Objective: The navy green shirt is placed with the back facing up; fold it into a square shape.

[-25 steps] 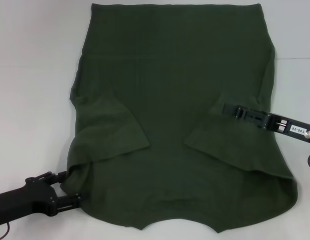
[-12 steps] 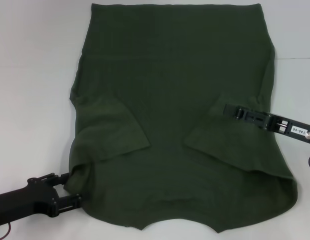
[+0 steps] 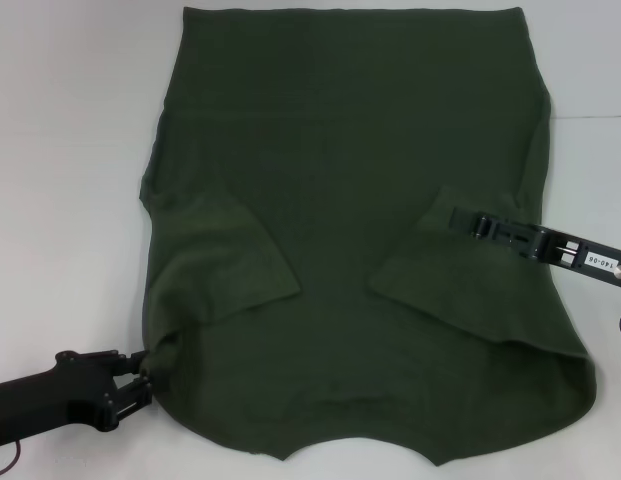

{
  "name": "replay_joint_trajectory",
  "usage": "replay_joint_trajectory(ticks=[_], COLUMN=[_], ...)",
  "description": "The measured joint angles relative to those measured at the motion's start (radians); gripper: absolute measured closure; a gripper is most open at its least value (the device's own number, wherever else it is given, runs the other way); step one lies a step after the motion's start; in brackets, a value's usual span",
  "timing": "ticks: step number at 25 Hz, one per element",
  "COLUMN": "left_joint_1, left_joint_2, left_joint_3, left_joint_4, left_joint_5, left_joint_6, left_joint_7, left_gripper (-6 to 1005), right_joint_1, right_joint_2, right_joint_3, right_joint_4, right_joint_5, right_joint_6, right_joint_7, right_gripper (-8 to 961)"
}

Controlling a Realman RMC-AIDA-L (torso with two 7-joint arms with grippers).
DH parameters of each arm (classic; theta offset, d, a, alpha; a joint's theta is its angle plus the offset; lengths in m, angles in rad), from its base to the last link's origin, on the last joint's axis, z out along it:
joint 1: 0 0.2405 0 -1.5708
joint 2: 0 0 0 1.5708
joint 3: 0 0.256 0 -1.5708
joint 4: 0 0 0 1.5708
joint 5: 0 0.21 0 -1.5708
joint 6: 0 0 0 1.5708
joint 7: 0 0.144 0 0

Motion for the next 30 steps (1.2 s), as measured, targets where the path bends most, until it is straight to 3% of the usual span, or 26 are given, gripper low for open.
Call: replay_joint_trajectory(ticks=[13,20,30], left_joint_1=[-0.013,-0.016,-0.018], left_joint_2=[-0.010,-0.020,-0.023], left_joint_3=[-0.018,-0.057,-0.086], left_joint_4=[-0.001,-0.006,-0.023], left_joint_5=[-0.022,-0.044,-0.077], left_joint_6=[0.039,0.054,0.078], left_joint_7=[-0.001,-0.018,-0.019], left_gripper=[929,928,929], right_joint_1=[-0.008,-0.041,-0.133], right_joint_2=[-0.005,-0.041,-0.121], right_joint_3=[-0.006,-0.013,-0.001], right_joint_4=[-0.005,-0.012,-0.026], right_joint_5=[-0.003,-0.039,-0.140], right_joint_6=[-0.002,-0.007,-0.078], right_joint_7=[0.000,0.059,0.200], right_gripper=[22,23,23])
